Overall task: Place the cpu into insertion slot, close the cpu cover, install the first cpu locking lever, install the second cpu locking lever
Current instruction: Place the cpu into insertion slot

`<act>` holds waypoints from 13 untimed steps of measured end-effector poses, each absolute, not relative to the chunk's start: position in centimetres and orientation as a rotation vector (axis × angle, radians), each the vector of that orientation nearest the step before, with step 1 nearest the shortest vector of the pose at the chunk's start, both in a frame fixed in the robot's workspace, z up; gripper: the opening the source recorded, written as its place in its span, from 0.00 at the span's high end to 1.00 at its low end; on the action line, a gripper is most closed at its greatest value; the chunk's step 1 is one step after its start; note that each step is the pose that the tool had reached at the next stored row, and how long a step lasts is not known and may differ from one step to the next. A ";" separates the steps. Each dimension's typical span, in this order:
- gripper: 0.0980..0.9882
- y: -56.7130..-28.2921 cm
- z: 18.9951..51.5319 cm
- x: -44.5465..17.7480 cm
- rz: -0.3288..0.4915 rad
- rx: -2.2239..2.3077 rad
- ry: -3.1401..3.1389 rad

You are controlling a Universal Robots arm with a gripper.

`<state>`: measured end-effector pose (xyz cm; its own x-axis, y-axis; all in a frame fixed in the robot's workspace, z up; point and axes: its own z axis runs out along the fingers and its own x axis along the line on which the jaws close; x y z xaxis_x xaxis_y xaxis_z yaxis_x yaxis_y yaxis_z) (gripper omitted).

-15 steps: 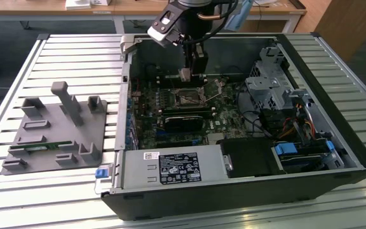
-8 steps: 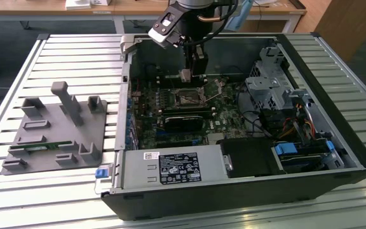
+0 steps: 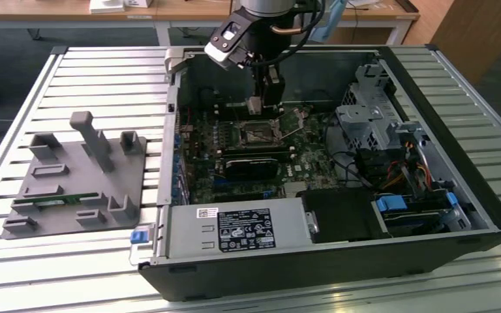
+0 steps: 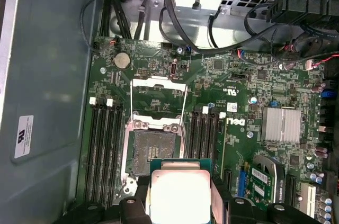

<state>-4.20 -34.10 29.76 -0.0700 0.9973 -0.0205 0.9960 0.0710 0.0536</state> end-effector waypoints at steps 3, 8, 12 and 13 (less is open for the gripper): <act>0.51 -34.1 29.5 -4.2 0.039 2.109 2.258; 0.51 -34.1 29.2 -4.1 0.039 2.110 2.257; 0.51 -34.0 29.0 -4.1 0.039 2.110 2.257; 0.51 -34.0 28.9 -4.1 0.039 2.111 2.256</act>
<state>-4.08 -34.05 28.90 -0.0661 0.9976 -0.0205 0.9963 0.0672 0.0536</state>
